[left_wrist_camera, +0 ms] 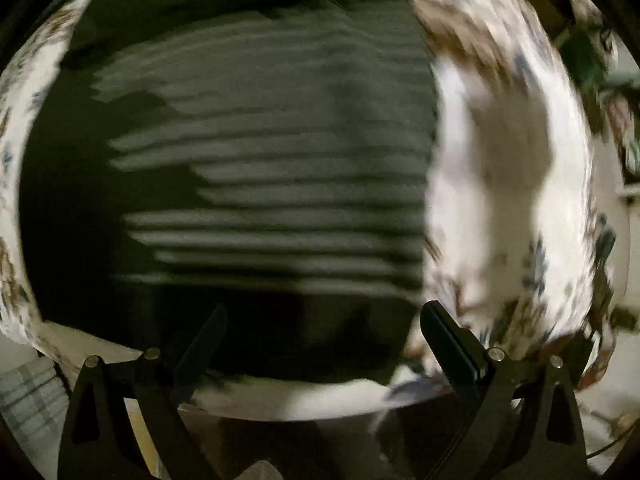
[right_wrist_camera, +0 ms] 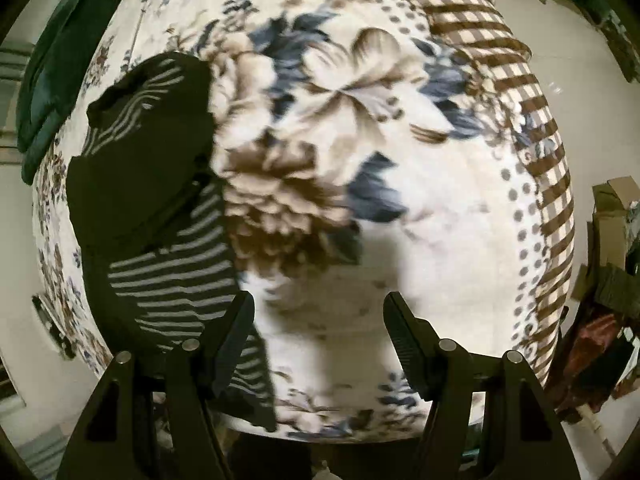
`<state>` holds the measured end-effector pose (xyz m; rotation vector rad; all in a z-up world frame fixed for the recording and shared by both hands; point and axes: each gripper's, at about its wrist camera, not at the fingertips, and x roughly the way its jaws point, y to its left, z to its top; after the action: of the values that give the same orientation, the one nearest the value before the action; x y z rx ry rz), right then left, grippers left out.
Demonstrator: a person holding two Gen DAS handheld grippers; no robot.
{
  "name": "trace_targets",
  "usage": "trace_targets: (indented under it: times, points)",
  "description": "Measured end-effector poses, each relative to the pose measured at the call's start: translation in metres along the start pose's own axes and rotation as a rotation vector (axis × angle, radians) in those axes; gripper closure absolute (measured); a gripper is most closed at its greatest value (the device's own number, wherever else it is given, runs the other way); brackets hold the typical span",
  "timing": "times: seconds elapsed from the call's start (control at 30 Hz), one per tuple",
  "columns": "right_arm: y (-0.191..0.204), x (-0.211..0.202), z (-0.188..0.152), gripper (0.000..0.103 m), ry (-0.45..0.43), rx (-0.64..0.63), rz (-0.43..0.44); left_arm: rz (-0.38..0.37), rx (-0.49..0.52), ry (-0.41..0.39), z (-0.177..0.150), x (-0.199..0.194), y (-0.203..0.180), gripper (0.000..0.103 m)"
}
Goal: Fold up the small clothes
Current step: 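Grasp the sweater's other side edge with the left gripper and fold it inward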
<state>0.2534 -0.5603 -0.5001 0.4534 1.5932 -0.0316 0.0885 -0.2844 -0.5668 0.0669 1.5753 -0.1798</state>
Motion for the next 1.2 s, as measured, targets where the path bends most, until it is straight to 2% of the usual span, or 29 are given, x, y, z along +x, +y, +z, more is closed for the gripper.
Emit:
trace_targets:
  times: [0.13, 0.17, 0.2, 0.23, 0.27, 0.3, 0.33, 0.37, 0.5, 0.6, 0.8, 0.83, 0.87, 0.9, 0.93, 0.97, 1.03, 1.2]
  points:
    - [-0.016, 0.014, 0.009, 0.034, 0.027, -0.01, 0.002, 0.042, 0.023, 0.028, -0.003, 0.038, -0.033, 0.005]
    - [-0.018, 0.018, 0.013, 0.034, 0.033, -0.016, 0.005, 0.059, 0.021, 0.019, -0.001, 0.045, -0.036, 0.011]
    - [-0.018, 0.022, 0.019, 0.034, 0.038, -0.026, 0.01, 0.067, 0.015, 0.003, 0.003, 0.047, -0.037, 0.02]
    - [-0.017, 0.025, 0.026, 0.034, 0.041, -0.036, 0.023, 0.082, 0.006, -0.011, 0.005, 0.048, -0.036, 0.046]
    - [-0.015, 0.027, 0.034, 0.034, 0.041, -0.042, 0.04, 0.11, 0.002, -0.024, 0.007, 0.047, -0.035, 0.06]
    - [-0.011, 0.029, 0.047, 0.034, 0.038, -0.051, 0.07, 0.122, -0.011, -0.045, 0.01, 0.044, -0.031, 0.07]
    - [-0.008, 0.031, 0.057, 0.034, 0.035, -0.056, 0.093, 0.106, -0.03, -0.062, 0.011, 0.039, -0.027, 0.093]
    - [-0.003, 0.033, 0.069, 0.034, 0.031, -0.061, 0.119, 0.087, -0.054, -0.079, 0.012, 0.034, -0.021, 0.098]
    - [0.03, 0.05, 0.132, 0.034, 0.033, -0.085, 0.256, 0.067, -0.136, -0.152, 0.013, 0.003, 0.003, 0.098]
    - [0.055, 0.074, 0.176, 0.034, 0.059, -0.083, 0.346, 0.074, -0.157, -0.194, 0.013, -0.021, 0.013, 0.098]
    - [0.093, 0.135, 0.23, 0.034, 0.148, -0.022, 0.419, 0.08, -0.201, -0.251, 0.006, -0.058, 0.021, 0.098]
    - [0.097, 0.141, 0.233, 0.041, 0.157, -0.017, 0.425, 0.081, -0.211, -0.258, 0.001, -0.06, 0.021, 0.098]
    - [0.101, 0.146, 0.235, 0.064, 0.166, -0.01, 0.441, 0.076, -0.223, -0.267, 0.002, -0.065, 0.023, 0.098]
    - [0.108, 0.151, 0.236, 0.074, 0.19, -0.01, 0.448, 0.072, -0.233, -0.274, -0.005, -0.068, 0.025, 0.098]
    - [0.115, 0.152, 0.236, 0.088, 0.191, -0.023, 0.436, 0.068, -0.246, -0.283, -0.005, -0.071, 0.028, 0.098]
    - [0.122, 0.15, 0.235, 0.097, 0.173, -0.042, 0.407, 0.063, -0.258, -0.294, -0.012, -0.08, 0.04, 0.098]
    - [0.14, 0.139, 0.232, 0.097, 0.143, -0.081, 0.347, 0.046, -0.29, -0.313, -0.013, -0.085, 0.048, 0.098]
    - [0.193, 0.088, 0.227, 0.097, 0.085, -0.174, 0.262, -0.021, -0.423, -0.349, -0.018, -0.101, 0.093, 0.098]
